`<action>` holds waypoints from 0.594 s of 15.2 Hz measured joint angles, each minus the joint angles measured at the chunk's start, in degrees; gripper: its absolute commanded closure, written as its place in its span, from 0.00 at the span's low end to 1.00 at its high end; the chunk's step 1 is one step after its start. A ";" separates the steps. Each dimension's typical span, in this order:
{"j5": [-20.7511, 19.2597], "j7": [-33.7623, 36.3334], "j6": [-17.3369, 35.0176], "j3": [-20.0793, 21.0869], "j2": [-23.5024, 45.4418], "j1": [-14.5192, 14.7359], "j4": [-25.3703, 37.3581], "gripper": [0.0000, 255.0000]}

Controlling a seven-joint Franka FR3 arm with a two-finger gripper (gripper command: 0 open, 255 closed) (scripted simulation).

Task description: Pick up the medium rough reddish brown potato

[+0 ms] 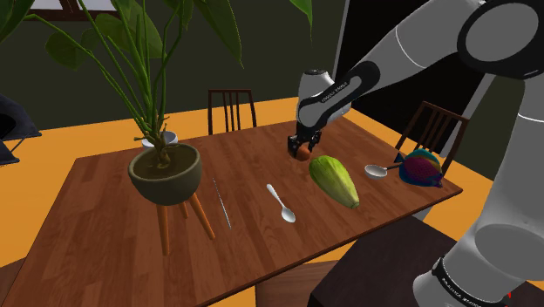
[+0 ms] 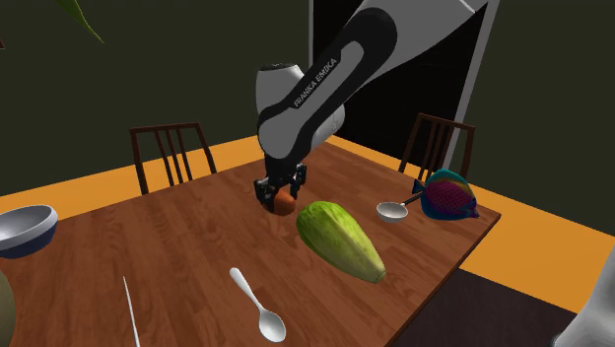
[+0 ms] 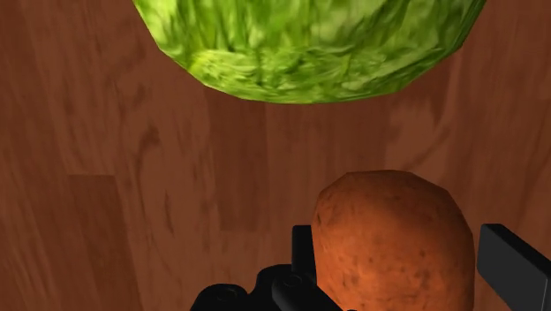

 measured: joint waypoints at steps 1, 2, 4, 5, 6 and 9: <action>0.11 -0.09 -0.71 0.05 -0.47 0.00 0.24 1.00; 0.19 -0.13 -1.23 0.10 -0.89 0.03 0.35 1.00; 0.38 -0.31 -2.50 0.18 -1.81 0.03 0.70 1.00; 0.50 -0.44 -3.26 0.22 -2.43 0.02 0.83 1.00; 0.59 -0.53 -3.88 0.26 -3.08 0.02 0.81 1.00; 0.93 -0.98 -6.08 0.32 -4.30 -0.06 1.81 1.00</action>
